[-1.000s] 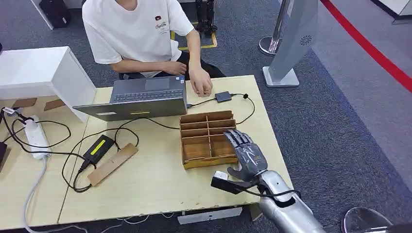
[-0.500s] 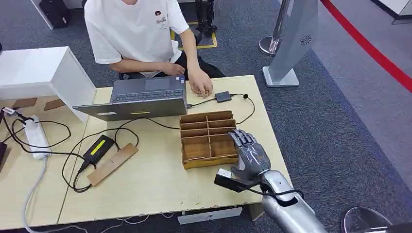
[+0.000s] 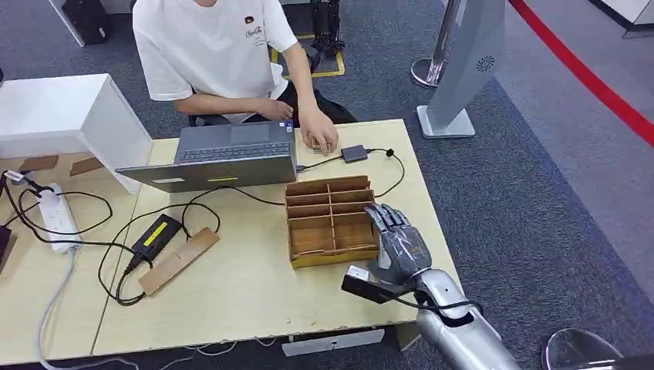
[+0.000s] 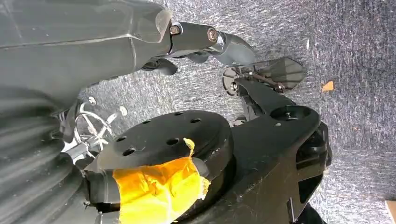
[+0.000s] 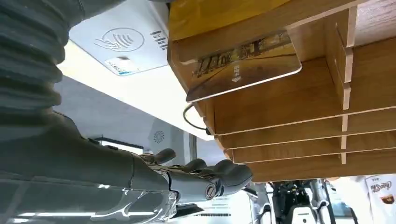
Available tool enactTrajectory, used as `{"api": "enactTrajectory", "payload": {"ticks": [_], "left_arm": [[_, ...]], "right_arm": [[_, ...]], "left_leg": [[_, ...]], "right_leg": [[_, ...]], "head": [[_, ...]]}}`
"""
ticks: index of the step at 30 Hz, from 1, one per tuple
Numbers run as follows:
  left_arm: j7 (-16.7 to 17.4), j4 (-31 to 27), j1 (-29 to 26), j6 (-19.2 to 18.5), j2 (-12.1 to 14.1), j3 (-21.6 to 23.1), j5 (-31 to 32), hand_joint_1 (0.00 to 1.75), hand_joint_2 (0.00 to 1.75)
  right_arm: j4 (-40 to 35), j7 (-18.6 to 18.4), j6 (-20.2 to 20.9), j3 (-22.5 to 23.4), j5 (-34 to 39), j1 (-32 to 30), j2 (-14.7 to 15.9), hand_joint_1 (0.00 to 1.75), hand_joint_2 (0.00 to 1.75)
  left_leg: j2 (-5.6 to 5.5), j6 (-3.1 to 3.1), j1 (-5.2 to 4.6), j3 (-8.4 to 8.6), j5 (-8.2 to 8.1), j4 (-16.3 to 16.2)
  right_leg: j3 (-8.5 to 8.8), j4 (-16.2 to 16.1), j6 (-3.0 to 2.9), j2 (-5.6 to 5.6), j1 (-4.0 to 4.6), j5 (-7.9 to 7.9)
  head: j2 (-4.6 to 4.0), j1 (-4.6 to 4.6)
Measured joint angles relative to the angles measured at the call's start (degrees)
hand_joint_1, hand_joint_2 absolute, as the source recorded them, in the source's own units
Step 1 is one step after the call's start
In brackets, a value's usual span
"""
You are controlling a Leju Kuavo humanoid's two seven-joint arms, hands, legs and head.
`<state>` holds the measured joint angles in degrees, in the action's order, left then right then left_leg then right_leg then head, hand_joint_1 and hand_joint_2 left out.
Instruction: Pass the card to the sensor for recognition and then transmit it.
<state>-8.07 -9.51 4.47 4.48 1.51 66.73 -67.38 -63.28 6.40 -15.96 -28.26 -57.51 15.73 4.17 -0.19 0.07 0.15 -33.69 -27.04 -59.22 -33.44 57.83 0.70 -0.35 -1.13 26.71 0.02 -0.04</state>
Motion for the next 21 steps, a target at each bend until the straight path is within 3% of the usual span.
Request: {"api": "enactTrajectory", "payload": {"ticks": [7,10,21], "left_arm": [[-1.4,0.0,0.0,0.7,0.1,0.4,0.2,0.0,1.75],[-4.9,0.1,0.0,3.0,0.4,1.0,0.8,0.0,1.75],[-5.2,0.1,0.0,3.0,0.7,1.8,0.8,0.0,1.75]], "right_arm": [[-0.6,0.3,-0.1,0.6,-0.6,-0.1,0.0,0.0,1.75],[-2.0,0.2,-0.1,1.3,-0.7,-0.7,0.0,0.0,1.75],[-3.3,0.0,-0.1,2.0,-0.8,-1.2,0.0,0.0,1.75]], "left_leg": [[0.0,0.0,0.0,0.0,0.0,0.0],[0.0,0.0,0.0,0.0,0.0,0.0],[0.0,0.0,0.0,0.0,0.0,0.0]], "right_leg": [[0.0,0.0,0.0,0.0,0.0,0.0],[-0.01,0.0,0.0,0.0,0.0,0.0],[-0.01,0.0,0.0,0.01,0.0,0.0]], "head": [[-0.02,0.0],[-0.02,0.02],[-0.02,0.02]]}}
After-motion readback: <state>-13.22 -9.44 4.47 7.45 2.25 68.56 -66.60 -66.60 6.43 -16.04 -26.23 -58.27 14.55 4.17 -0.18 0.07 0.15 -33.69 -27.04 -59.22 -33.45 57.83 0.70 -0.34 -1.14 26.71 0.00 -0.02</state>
